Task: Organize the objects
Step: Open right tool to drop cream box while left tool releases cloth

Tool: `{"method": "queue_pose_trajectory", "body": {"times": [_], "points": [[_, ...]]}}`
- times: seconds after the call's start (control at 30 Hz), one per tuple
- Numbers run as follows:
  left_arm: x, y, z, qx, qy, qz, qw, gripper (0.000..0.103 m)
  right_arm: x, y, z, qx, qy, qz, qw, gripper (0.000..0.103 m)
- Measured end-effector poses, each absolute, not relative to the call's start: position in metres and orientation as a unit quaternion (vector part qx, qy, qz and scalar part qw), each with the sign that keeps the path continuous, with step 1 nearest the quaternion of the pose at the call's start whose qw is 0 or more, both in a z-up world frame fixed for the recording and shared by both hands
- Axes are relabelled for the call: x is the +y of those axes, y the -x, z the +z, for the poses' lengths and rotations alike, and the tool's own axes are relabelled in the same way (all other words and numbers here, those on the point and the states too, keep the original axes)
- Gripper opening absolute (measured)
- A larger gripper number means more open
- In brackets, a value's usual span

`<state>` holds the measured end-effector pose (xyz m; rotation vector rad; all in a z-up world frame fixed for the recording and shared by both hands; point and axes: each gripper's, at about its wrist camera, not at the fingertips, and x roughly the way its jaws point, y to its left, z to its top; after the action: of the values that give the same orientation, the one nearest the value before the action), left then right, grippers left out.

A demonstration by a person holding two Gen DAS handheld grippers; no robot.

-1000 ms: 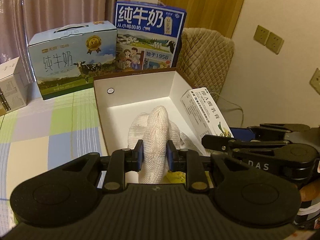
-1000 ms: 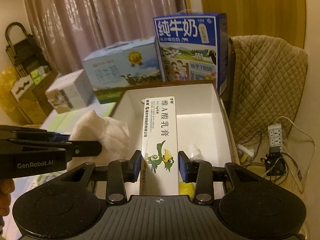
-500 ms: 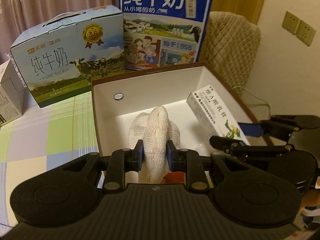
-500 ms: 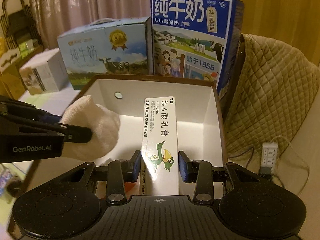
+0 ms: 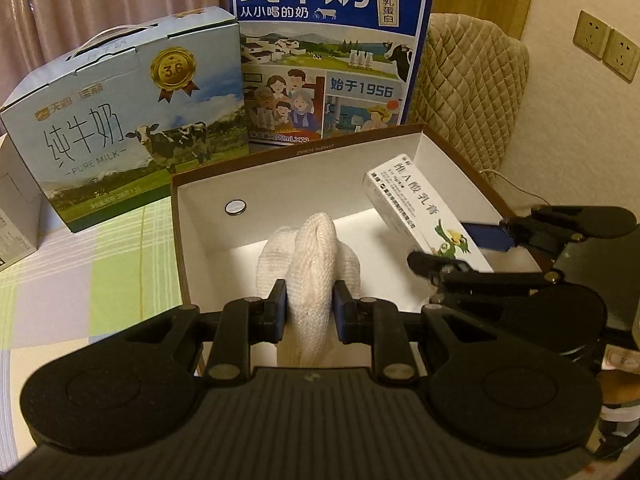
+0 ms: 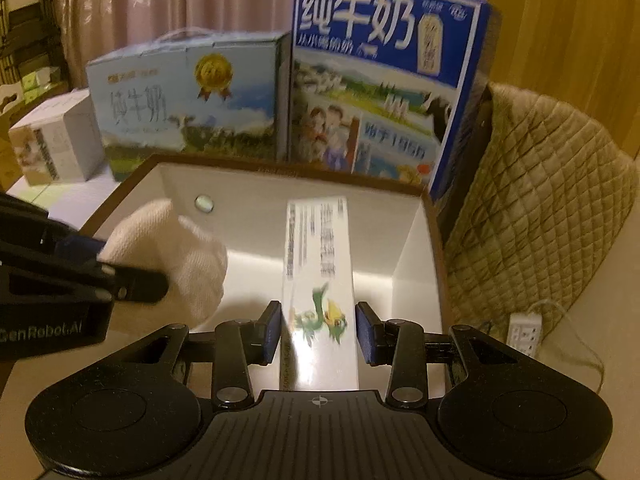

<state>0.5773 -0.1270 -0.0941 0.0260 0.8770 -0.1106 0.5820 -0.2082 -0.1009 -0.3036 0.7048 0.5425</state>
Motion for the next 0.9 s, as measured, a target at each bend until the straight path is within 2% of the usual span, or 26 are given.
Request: {"method": "queue_pose_trajectory", "body": {"times": [0.03, 0.1, 0.13, 0.47, 0.63, 0.67, 0.73, 0.77, 0.9], "points": [[-0.127, -0.579, -0.095, 0.425, -0.015, -0.053, 0.903, 0.019, -0.208, -0.583, -0.101, 0.338, 0.150, 0.260, 0.892, 0.038], [-0.127, -0.581, -0.097, 0.427, -0.019, -0.051, 0.903, 0.019, -0.206, -0.584, -0.102, 0.338, 0.154, 0.255, 0.893, 0.051], [-0.126, -0.582, -0.098, 0.428, -0.019, -0.050, 0.902, 0.019, -0.207, -0.584, -0.102, 0.337, 0.154, 0.257, 0.892, 0.052], [-0.120, -0.586, -0.103, 0.435, -0.020, -0.041, 0.899, 0.020, -0.214, -0.579, -0.096, 0.338, 0.138, 0.275, 0.889, 0.053], [-0.121, -0.584, -0.098, 0.412, -0.026, -0.036, 0.910, 0.021, -0.217, -0.572, -0.094, 0.337, 0.136, 0.279, 0.889, 0.053], [-0.122, -0.583, -0.096, 0.405, -0.028, -0.037, 0.913, 0.022, -0.218, -0.569, -0.093, 0.337, 0.138, 0.279, 0.889, 0.053], [-0.122, -0.581, -0.092, 0.395, -0.031, -0.039, 0.917, 0.036, -0.220, -0.565, -0.093, 0.337, 0.139, 0.285, 0.886, 0.054], [-0.122, -0.580, -0.090, 0.391, -0.033, -0.037, 0.919, 0.039, -0.221, -0.561, -0.092, 0.338, 0.139, 0.289, 0.885, 0.054], [-0.120, -0.574, -0.086, 0.393, -0.035, -0.042, 0.918, 0.044, -0.225, -0.546, -0.089, 0.339, 0.140, 0.301, 0.880, 0.057]]}}
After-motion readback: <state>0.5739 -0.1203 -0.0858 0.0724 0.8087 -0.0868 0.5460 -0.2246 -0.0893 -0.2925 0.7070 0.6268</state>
